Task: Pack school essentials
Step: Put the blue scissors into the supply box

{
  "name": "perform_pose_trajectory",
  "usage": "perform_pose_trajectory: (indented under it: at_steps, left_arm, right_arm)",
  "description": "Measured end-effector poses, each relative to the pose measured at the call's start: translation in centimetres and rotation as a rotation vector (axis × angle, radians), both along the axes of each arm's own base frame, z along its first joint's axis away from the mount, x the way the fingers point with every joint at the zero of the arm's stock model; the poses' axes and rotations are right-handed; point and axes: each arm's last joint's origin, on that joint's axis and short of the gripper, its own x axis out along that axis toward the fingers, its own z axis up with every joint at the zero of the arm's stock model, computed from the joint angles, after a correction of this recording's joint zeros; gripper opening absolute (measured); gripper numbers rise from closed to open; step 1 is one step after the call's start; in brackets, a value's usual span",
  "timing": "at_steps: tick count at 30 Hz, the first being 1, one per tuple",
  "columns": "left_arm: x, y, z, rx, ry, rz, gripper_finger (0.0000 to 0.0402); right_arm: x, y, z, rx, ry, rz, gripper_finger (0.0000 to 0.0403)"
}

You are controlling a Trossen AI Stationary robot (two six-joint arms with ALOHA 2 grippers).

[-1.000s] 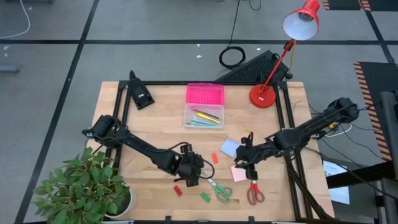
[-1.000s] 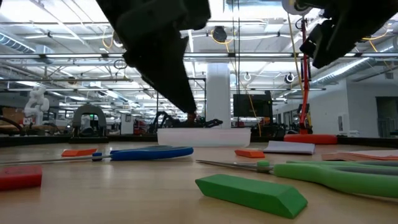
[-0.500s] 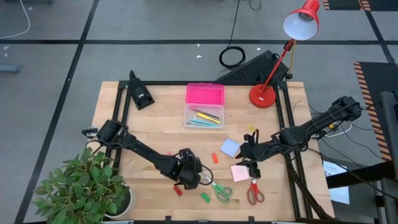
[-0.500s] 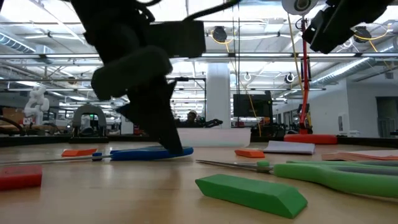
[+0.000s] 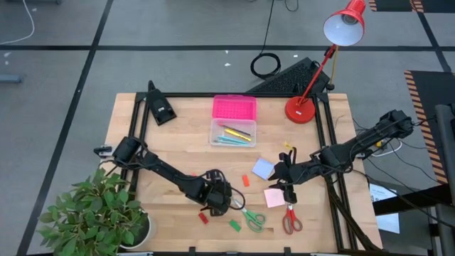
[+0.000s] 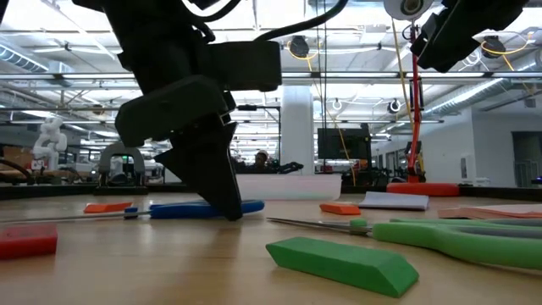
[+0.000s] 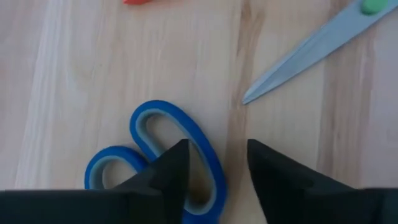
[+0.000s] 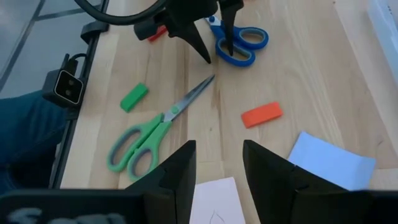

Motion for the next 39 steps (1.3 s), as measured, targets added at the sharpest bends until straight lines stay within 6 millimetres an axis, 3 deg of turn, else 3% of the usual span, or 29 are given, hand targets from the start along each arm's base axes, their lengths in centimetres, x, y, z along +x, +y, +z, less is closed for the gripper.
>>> perform_pose_trajectory:
  at_steps: [8, 13, 23, 30, 39]
  left_arm:
    - [0.0, 0.1, -0.1, 0.018, 0.015, -0.038, 0.0054]
    - [-0.1, 0.1, -0.1, 0.032, 0.022, -0.060, 0.0015]
    - [-0.3, -0.2, 0.2, 0.019, 0.028, -0.082, 0.0035]
    - [-0.1, -0.6, 1.1, 0.006, 0.004, -0.094, 0.0015]
    - [-0.2, -0.6, 1.1, 0.008, 0.007, -0.098, 0.0024]
  right_arm:
    - [0.0, 0.0, 0.0, -0.002, -0.001, -0.001, 0.0128]
    - [0.0, -0.1, 0.0, -0.031, -0.011, -0.005, 0.0128]
    - [0.1, -0.1, 0.1, -0.063, -0.030, -0.018, 0.0128]
    - [0.3, -0.2, 0.3, -0.090, -0.074, -0.043, 0.0128]
    - [1.8, 0.5, 0.1, -0.133, -0.162, 0.019, 0.0128]
